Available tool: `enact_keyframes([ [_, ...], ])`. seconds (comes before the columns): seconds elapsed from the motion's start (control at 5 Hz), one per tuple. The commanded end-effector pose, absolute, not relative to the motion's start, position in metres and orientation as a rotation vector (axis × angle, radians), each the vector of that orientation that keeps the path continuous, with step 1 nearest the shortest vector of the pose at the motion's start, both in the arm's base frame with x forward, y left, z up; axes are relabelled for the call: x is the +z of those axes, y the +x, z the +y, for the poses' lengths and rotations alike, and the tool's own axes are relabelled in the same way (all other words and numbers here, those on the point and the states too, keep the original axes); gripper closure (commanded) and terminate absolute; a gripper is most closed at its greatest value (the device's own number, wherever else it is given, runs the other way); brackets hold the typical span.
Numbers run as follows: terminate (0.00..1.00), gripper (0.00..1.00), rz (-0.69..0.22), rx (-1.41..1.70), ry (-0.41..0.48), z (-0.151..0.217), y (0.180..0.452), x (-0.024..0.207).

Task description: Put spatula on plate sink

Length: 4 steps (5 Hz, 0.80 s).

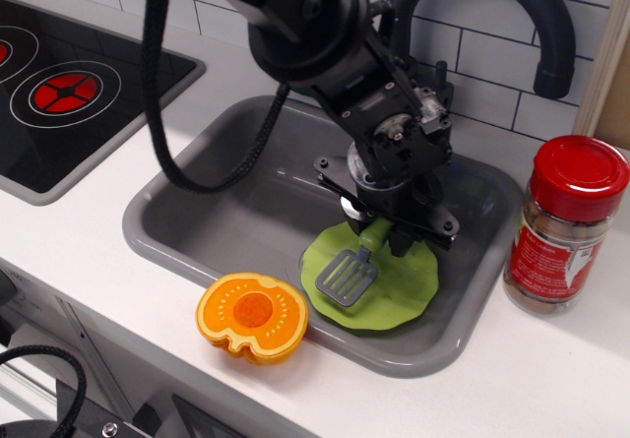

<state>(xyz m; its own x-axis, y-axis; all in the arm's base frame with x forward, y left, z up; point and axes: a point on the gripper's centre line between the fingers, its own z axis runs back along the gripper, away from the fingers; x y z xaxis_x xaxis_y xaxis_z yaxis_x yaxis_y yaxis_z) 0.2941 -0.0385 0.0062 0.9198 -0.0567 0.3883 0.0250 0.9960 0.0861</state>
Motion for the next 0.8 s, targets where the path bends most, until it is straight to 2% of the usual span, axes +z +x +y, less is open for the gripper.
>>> enact_keyframes([
  [0.0,0.00,0.00,-0.407,0.002,0.097,-0.040,0.308,0.022],
  [0.2,0.00,0.00,-0.421,0.008,0.095,-0.034,0.305,0.033],
  [0.6,0.00,0.00,-0.446,0.012,0.037,-0.018,0.310,0.087],
])
